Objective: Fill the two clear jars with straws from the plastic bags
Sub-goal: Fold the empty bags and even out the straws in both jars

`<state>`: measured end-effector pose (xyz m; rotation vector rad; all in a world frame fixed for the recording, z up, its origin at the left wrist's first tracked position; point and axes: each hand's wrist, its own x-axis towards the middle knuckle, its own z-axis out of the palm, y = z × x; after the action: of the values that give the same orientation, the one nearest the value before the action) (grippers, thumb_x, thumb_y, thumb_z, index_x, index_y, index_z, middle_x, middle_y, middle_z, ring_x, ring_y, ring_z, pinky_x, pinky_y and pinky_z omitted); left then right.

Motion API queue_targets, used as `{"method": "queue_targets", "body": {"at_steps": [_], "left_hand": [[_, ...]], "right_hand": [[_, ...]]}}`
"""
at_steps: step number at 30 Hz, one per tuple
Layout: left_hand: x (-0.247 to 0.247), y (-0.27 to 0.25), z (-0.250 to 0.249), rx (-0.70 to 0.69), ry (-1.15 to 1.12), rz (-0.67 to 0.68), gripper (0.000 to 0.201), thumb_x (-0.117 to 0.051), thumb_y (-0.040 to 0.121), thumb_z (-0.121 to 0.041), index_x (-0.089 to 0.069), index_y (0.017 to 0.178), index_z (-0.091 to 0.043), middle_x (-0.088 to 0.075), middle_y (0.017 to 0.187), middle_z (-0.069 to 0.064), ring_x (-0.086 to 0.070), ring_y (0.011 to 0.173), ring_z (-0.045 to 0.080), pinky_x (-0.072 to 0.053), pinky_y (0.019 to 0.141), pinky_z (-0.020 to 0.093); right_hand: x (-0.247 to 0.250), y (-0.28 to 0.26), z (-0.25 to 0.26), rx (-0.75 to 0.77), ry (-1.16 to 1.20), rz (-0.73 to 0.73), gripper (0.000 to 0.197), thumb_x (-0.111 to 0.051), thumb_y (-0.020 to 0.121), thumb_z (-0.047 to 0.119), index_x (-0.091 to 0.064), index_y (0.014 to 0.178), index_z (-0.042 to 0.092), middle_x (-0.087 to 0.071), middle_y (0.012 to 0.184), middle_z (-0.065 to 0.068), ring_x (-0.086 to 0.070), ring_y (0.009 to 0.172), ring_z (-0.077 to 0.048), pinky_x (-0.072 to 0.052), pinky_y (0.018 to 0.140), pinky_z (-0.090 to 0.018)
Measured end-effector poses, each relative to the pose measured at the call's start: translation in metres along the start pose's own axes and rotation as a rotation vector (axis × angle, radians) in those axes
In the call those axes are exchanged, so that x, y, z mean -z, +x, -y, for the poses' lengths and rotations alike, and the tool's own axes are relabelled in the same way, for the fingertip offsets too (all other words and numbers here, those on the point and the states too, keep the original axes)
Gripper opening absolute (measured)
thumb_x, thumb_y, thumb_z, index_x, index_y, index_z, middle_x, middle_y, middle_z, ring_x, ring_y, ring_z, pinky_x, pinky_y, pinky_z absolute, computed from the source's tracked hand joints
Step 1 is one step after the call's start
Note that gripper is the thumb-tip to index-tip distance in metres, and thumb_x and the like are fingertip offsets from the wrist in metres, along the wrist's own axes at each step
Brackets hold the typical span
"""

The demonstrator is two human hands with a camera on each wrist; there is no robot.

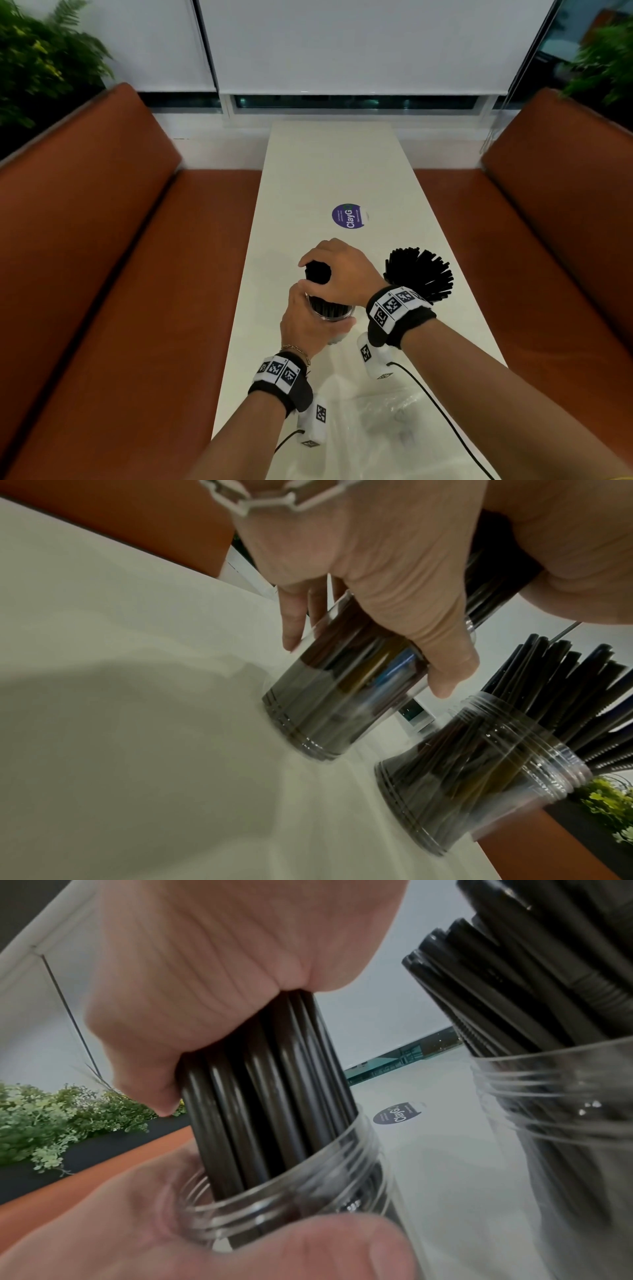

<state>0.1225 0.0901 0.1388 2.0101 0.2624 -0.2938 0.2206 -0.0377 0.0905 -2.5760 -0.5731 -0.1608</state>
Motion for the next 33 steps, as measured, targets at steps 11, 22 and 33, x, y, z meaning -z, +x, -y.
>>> {"method": "queue_targets", "body": {"at_steps": [11,22,33], "left_hand": [[-0.014,0.009,0.011,-0.034,-0.06,-0.042,0.094,-0.095,0.073,-0.01,-0.04,0.15,-0.001,-0.056,0.136,0.009,-0.055,0.127,0.025,-0.032,0.088,0.017],[-0.037,0.031,0.054,-0.141,0.013,-0.159,0.15,-0.103,0.035,-0.058,-0.025,0.158,-0.021,-0.041,0.157,0.002,-0.044,0.144,0.023,-0.04,0.117,0.038],[-0.113,-0.033,0.089,-0.561,0.245,-0.069,0.065,-0.083,0.074,-0.041,-0.058,0.132,-0.026,-0.051,0.127,-0.014,-0.055,0.114,0.005,-0.056,0.095,0.031]], "right_hand": [[0.006,-0.001,-0.004,0.058,-0.022,-0.037,0.047,-0.079,0.08,0.057,-0.074,0.122,0.035,-0.073,0.113,0.011,-0.06,0.103,-0.013,-0.05,0.089,-0.027],[0.079,-0.038,0.014,0.003,0.037,-0.29,0.078,-0.083,0.075,0.067,-0.062,0.143,0.036,-0.064,0.143,0.01,-0.054,0.135,-0.012,-0.034,0.122,-0.036],[0.117,-0.202,-0.064,-0.472,0.127,-0.259,0.129,-0.09,0.056,0.071,-0.025,0.162,0.039,-0.037,0.165,0.011,-0.039,0.149,-0.013,-0.035,0.121,-0.042]]}}
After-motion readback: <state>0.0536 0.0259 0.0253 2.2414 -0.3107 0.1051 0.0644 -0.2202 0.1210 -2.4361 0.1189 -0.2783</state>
